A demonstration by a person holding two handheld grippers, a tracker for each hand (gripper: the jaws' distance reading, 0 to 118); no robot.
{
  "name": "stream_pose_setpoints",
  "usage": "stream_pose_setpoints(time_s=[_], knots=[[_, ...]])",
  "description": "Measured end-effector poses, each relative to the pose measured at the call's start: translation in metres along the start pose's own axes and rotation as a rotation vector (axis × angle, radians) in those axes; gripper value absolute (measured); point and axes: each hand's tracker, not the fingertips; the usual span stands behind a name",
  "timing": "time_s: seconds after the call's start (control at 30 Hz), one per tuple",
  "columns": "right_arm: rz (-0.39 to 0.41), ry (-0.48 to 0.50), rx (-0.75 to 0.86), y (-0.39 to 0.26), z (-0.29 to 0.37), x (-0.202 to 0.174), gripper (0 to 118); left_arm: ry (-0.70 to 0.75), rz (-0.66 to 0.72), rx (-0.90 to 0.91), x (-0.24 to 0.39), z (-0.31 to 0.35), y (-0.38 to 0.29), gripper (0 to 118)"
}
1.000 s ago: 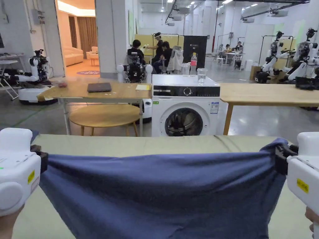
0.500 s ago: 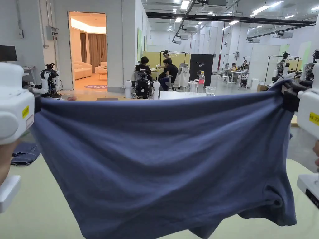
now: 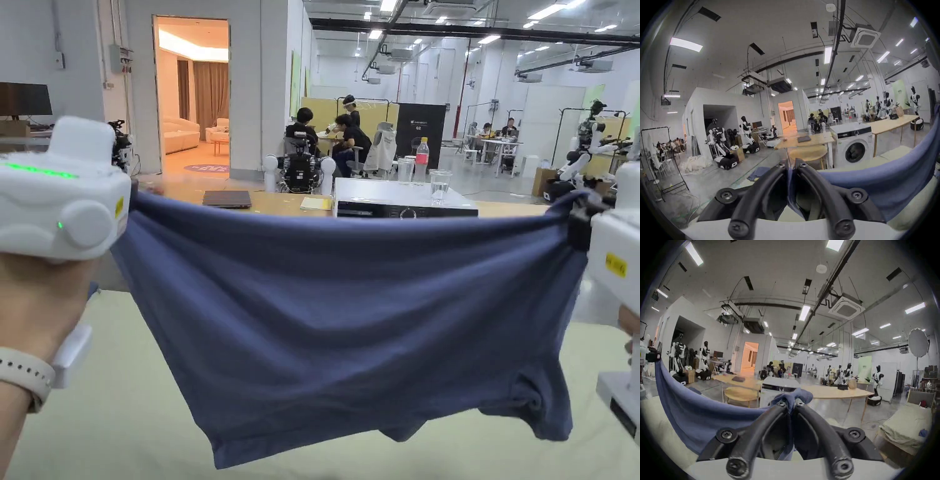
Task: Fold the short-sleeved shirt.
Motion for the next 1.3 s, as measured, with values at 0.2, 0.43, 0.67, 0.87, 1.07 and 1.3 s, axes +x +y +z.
stream_pose_setpoints(time_s=[0.2, 0.43, 0.67, 0.87, 1.07, 1.3], knots=[[0.032, -0.004, -0.207, -0.105, -0.030, 0.002, 3, -0.052, -0.009, -0.155, 0.033, -0.012, -0.075, 1], [0.026, 0.016, -0.224, -0.133, 0.043, 0.026, 3, -0.087, 0.010, -0.178, 0.037, 0.065, -0.094, 1], [0.016, 0.056, -0.377, -0.191, 0.175, 0.039, 3, -0.151, -0.030, -0.346, 0.020, 0.195, -0.167, 1], [0.003, 0.091, -0.584, -0.291, 0.263, 0.028, 3, -0.189, 0.004, -0.610, 0.019, 0.278, -0.288, 1], [-0.164, 0.030, -0.711, -0.299, 0.294, 0.026, 64, -0.159, 0.066, -0.631, 0.009, 0.305, -0.327, 52], [-0.210, 0.122, -0.385, -0.216, 0.316, -0.010, 108, -0.168, -0.009, -0.363, 0.028, 0.349, -0.268, 105]])
